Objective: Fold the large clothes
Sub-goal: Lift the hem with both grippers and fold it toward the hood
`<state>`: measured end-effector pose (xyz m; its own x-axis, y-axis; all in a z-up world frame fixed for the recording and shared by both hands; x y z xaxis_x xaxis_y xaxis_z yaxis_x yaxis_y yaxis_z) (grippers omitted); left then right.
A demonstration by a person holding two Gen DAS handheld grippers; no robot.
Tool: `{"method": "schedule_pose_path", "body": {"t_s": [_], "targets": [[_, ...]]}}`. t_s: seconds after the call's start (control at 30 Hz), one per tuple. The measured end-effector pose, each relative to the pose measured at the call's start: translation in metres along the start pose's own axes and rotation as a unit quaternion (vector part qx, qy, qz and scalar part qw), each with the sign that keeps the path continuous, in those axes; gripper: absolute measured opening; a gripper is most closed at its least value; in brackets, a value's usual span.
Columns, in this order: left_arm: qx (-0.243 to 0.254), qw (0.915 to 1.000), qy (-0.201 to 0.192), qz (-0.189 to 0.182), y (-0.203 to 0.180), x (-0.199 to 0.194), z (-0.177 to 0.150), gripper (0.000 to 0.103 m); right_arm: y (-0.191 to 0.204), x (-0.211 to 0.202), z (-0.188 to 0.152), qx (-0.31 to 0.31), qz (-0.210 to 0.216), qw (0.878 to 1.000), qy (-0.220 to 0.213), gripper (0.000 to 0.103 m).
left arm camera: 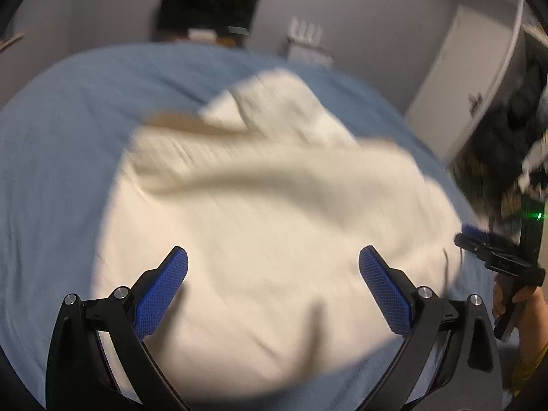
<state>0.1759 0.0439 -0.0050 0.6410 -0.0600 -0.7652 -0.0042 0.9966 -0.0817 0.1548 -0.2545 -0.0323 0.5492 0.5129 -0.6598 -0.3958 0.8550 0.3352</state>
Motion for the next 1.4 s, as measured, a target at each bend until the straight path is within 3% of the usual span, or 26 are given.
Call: {"method": "schedule_pose_path", "body": {"t_s": [0.07, 0.13, 0.27, 0.4, 0.67, 1.0, 1.2, 1.4], "targets": [[0.043, 0.9986, 0.03, -0.001, -0.029, 0.013, -0.024, 0.096, 0.01, 0.008, -0.019, -0.018, 0.0, 1.0, 0.017, 0.074], [0.083, 0.9954, 0.04, 0.028, -0.044, 0.024, -0.04, 0.096, 0.015, 0.016, -0.029, -0.03, -0.01, 0.999, 0.026, 0.075], [0.139, 0.9873, 0.016, 0.076, -0.059, 0.041, -0.047, 0.097, 0.018, 0.03, -0.027, -0.049, -0.029, 0.998, 0.02, 0.081], [0.112, 0.9912, 0.015, 0.07, -0.051, 0.057, -0.023, 0.097, 0.017, 0.052, -0.005, -0.048, -0.039, 0.998, 0.01, 0.084], [0.03, 0.9946, 0.026, 0.095, 0.0, 0.106, 0.051, 0.098, 0.006, 0.098, 0.065, -0.032, -0.067, 0.997, 0.001, 0.089], [0.023, 0.9871, 0.02, 0.157, 0.034, 0.145, 0.115, 0.098, -0.018, 0.142, 0.13, -0.001, -0.083, 0.997, -0.001, 0.09], [0.013, 0.99, 0.072, 0.12, 0.044, 0.181, 0.109, 0.098, -0.039, 0.163, 0.122, 0.048, -0.053, 0.997, 0.018, 0.091], [0.004, 0.991, 0.079, 0.109, 0.05, 0.205, 0.108, 0.098, -0.043, 0.184, 0.109, 0.048, -0.061, 0.997, 0.026, 0.093]]}}
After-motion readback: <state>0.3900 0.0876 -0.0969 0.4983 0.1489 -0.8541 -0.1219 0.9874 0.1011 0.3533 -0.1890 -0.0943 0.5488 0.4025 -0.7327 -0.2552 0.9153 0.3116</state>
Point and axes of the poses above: each gripper's, at about its wrist camera, not at the fingertips, and x roughly the way its jaws point, y to its left, z to its top, the point moved 6 cm from there along x, roughly the way its jaws point, and after that the axes turned 12 degrees about z, right-handed, at the moved point
